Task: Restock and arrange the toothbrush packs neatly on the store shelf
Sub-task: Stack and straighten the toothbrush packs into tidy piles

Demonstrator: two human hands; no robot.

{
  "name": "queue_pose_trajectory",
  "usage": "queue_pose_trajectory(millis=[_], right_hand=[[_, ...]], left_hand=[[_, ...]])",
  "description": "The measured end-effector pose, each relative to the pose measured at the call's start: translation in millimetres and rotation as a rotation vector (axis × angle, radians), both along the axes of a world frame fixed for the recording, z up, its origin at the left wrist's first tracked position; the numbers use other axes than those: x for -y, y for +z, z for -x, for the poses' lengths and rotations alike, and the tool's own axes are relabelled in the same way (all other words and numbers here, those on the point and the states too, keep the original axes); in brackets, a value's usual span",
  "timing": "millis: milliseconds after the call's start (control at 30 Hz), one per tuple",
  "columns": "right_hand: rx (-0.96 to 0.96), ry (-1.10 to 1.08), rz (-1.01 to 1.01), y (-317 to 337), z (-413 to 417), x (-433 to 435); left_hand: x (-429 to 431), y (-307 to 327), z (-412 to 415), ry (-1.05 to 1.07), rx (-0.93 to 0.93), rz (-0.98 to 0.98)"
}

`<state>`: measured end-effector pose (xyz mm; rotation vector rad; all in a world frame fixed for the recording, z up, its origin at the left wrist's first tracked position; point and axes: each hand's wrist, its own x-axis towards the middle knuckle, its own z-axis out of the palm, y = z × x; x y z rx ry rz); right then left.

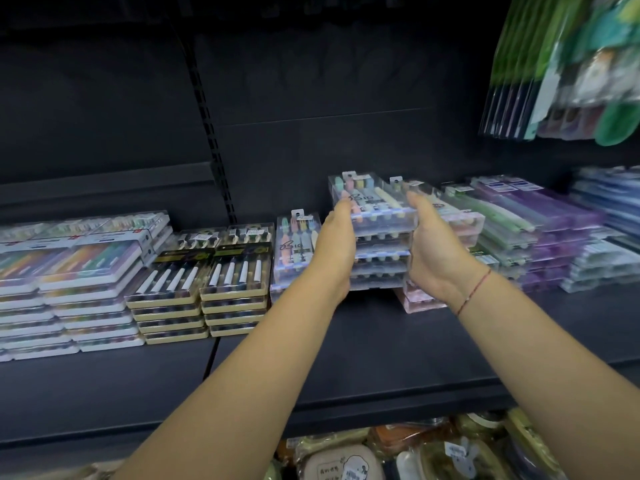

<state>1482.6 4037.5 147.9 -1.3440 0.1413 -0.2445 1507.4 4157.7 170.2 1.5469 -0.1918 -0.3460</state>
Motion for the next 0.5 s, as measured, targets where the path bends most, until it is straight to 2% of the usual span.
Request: queue_pose_trajectory(millis=[200, 433, 500], right_hand=[[-0.054, 0.034, -0.089, -19, 12, -7], [-0.084, 0.024, -0.061, -58, 13, -18], [-0.060, 0.055, -0.055, -61, 13, -16]], left_hand=[[0, -10, -3, 0.088, 0.045, -0.061], [-8, -24, 0, 0.010, 0.188, -0.240], [-14, -21, 3, -0.002, 0.251, -0.209]])
